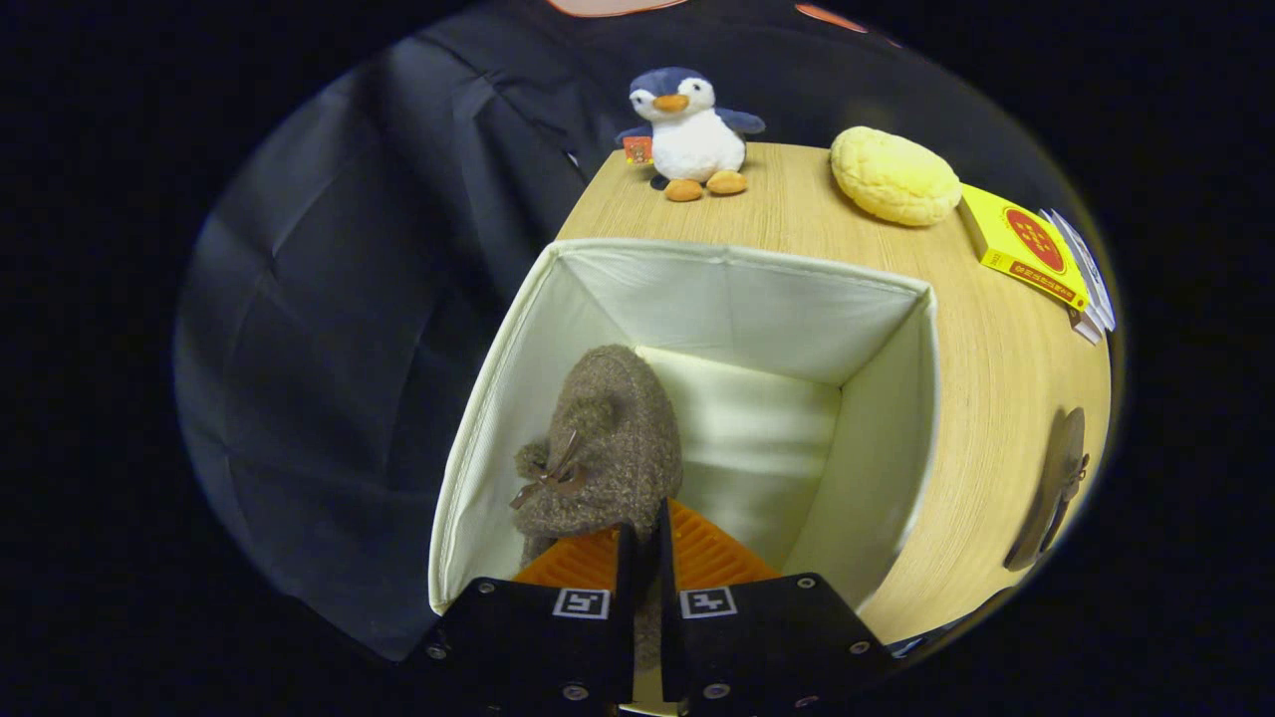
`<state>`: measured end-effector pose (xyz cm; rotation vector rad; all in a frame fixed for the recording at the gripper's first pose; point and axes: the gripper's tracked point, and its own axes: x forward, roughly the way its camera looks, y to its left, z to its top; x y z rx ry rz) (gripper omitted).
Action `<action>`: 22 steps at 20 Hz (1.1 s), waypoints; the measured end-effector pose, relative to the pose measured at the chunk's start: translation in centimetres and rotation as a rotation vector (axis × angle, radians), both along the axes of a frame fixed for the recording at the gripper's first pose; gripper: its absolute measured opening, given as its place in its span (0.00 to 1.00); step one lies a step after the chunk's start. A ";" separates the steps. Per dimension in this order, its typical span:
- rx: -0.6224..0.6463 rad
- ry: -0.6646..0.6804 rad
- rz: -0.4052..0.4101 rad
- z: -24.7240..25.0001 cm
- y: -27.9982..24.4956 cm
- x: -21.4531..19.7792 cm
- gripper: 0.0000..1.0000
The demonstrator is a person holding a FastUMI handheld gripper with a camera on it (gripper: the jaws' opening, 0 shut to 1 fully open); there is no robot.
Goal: Open the storage box then place both shoes into the box .Put the left shoe in first, then the right shoe, with the right side of both shoes facing outward in a uniform manner.
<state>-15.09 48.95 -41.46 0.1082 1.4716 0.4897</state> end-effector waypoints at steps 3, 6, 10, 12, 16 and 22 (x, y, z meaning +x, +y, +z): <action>0.105 0.026 0.002 1.6 1.1 -0.5 0.18; 0.154 -0.062 0.040 3.1 0.1 0.4 0.32; 0.227 -0.132 0.053 6.1 -2.5 1.1 0.64; 0.261 -0.187 0.045 7.7 -4.4 1.9 0.75; 0.268 -0.321 0.027 9.8 -9.9 3.9 0.91; 0.216 -0.429 -0.058 10.0 -19.8 5.5 0.97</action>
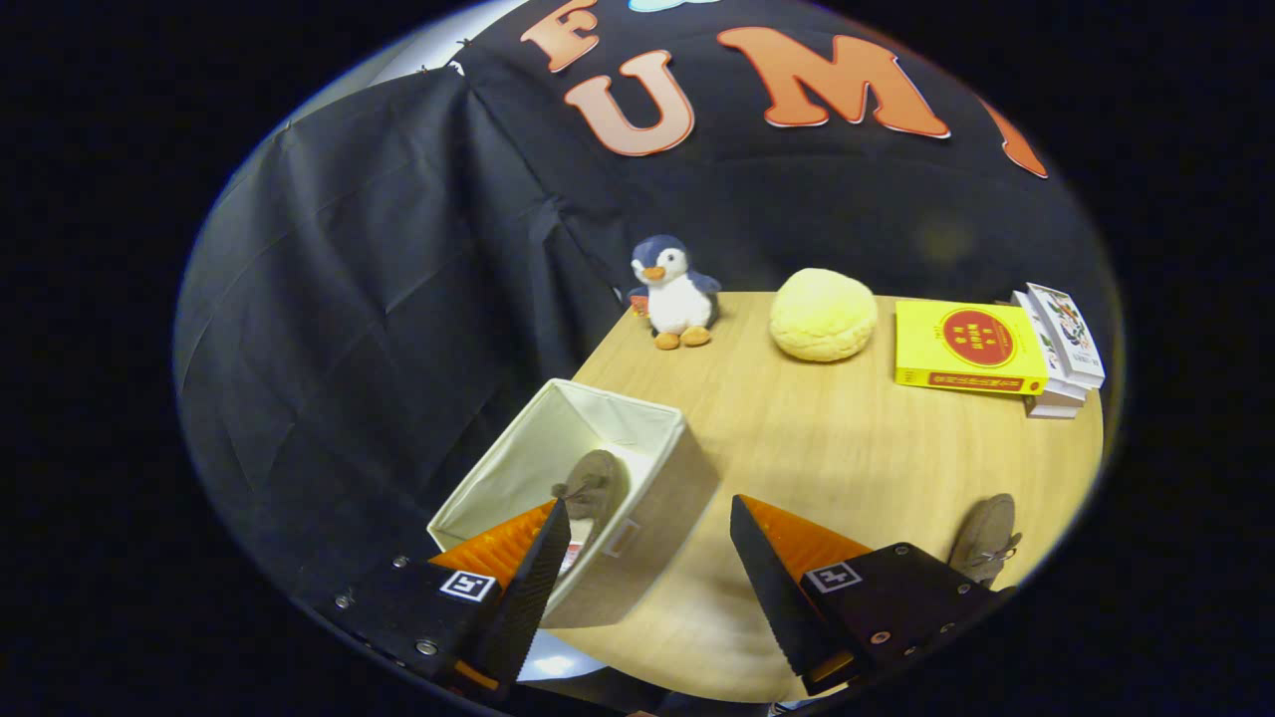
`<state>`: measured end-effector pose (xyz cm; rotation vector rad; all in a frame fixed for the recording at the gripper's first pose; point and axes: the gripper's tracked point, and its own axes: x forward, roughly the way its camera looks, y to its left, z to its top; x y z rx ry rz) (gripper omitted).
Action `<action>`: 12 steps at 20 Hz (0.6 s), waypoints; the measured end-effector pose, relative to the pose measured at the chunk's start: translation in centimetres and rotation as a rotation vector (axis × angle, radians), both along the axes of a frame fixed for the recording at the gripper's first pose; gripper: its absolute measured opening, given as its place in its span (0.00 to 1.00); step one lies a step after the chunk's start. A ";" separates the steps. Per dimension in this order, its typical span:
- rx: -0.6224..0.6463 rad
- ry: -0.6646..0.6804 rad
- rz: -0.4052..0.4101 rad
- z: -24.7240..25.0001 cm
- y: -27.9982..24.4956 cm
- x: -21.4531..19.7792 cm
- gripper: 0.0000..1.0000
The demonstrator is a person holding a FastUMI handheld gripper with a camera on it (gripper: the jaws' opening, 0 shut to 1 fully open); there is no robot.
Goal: Open the storage box then place both shoes into the box .Put the left shoe in first, then the right shoe, with the right side of both shoes facing outward in a uniform manner.
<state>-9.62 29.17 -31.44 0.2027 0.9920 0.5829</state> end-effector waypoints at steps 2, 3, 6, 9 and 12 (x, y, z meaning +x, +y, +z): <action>-0.033 -0.012 -0.037 -0.9 -3.7 0.3 0.97; -0.058 -0.020 -0.054 -1.4 -5.7 0.4 0.97; -0.136 -0.029 -0.116 -3.3 -11.8 0.4 0.98; -0.188 -0.008 -0.170 -5.3 -17.0 -0.4 0.98; -0.225 0.024 -0.205 -7.3 -21.3 -1.5 0.98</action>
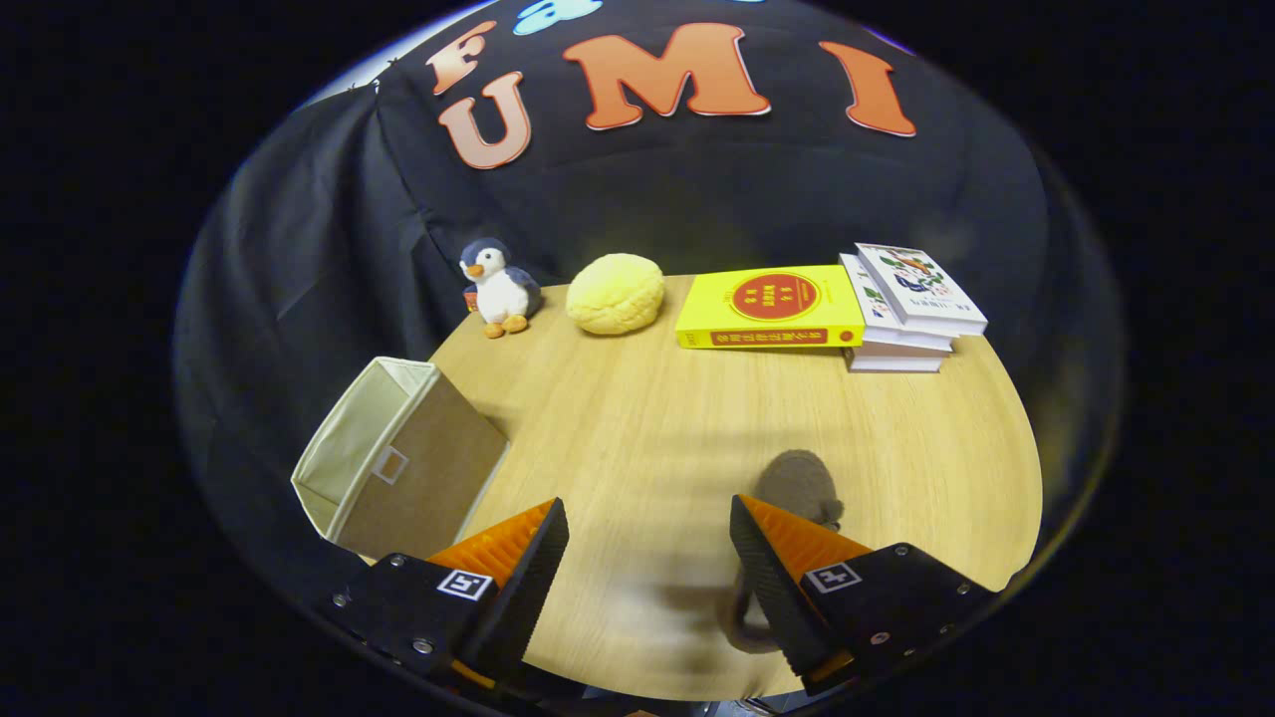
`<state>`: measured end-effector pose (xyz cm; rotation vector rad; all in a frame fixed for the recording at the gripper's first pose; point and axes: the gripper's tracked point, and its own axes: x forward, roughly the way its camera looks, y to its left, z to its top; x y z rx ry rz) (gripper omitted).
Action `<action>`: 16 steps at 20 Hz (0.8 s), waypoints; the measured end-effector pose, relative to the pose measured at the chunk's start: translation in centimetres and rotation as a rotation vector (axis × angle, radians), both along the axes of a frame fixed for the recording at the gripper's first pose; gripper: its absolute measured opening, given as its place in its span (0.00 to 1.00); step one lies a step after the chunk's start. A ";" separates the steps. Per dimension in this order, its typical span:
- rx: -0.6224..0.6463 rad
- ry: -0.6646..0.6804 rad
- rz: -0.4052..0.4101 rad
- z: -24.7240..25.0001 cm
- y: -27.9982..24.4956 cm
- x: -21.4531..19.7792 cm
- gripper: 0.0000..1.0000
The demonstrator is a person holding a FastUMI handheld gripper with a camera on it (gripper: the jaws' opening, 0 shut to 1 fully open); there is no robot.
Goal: Open the storage box then place both shoes into the box .Put the left shoe in first, then the right shoe, with the right side of both shoes facing outward in a uniform manner.
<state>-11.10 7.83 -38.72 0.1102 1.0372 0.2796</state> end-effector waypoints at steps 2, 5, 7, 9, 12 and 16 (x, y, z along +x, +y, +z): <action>-0.026 0.017 -0.015 -1.3 -2.5 -0.6 0.98; -0.051 0.040 -0.025 -3.5 -5.6 -1.4 0.99; -0.070 0.061 -0.021 -5.2 -7.3 -2.1 0.99; -0.094 0.092 -0.009 -7.1 -8.7 -2.8 0.98; -0.110 0.112 0.003 -9.6 -10.1 -2.9 0.94; -0.179 0.112 0.007 -12.5 -11.4 -1.9 0.77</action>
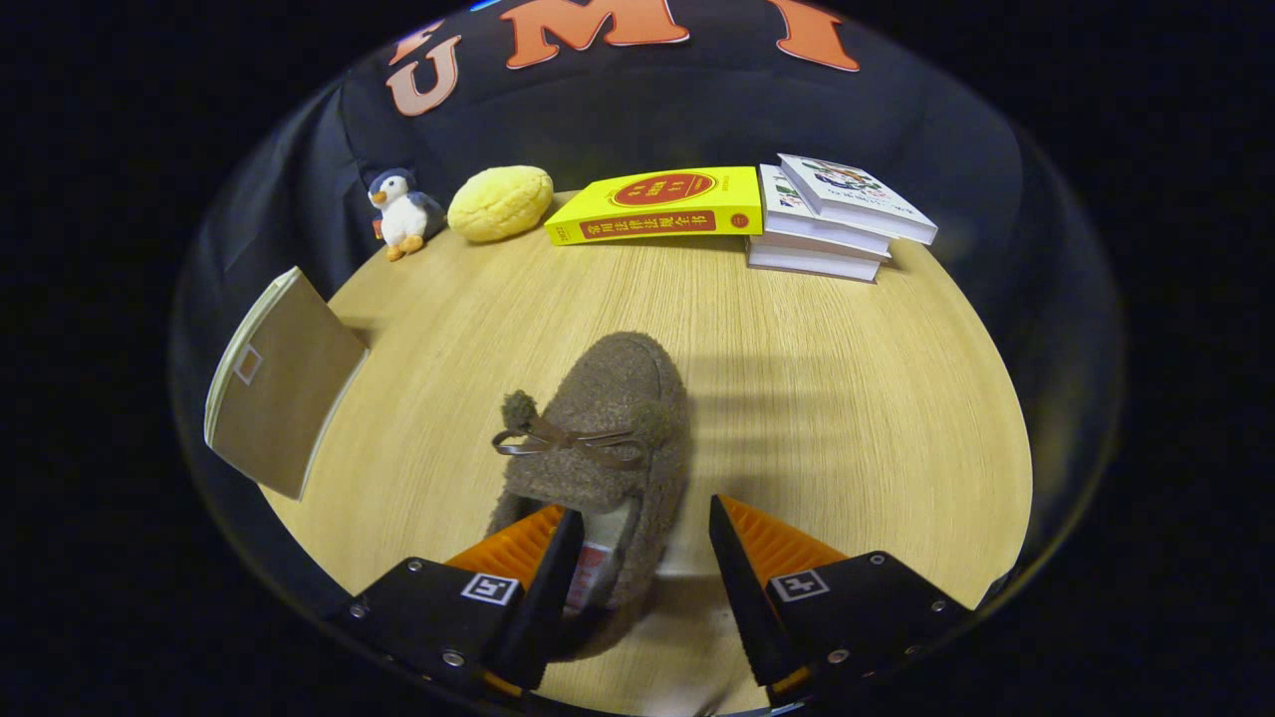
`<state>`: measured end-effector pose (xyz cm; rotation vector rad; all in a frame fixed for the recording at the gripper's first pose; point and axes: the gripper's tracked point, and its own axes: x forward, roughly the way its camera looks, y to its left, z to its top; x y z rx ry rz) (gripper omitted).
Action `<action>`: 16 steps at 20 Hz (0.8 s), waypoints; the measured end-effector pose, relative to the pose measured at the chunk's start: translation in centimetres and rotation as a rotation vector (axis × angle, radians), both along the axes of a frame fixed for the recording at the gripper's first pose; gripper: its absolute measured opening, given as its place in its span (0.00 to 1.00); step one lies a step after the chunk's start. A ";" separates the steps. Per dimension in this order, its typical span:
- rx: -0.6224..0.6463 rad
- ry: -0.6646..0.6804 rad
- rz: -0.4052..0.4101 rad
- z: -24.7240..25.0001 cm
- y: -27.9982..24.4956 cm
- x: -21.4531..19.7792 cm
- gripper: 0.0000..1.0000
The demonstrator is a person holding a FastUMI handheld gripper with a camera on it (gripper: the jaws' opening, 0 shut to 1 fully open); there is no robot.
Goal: Open the storage box then place both shoes into the box .Put the left shoe in first, then the right shoe, with the right side of both shoes facing outward in a uniform manner.
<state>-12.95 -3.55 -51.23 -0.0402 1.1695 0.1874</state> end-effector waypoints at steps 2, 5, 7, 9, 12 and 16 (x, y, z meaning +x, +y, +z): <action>-0.019 -0.022 -0.018 -0.7 0.0 1.1 0.67; -0.011 -0.010 -0.044 -1.4 0.6 1.4 0.51; 0.000 0.002 -0.072 -1.6 0.8 1.2 0.36; 0.000 0.011 -0.114 -1.6 0.6 1.3 0.26; -0.002 0.029 -0.152 -1.3 0.5 1.0 0.14; 0.028 0.085 -0.200 0.4 2.0 -0.2 0.09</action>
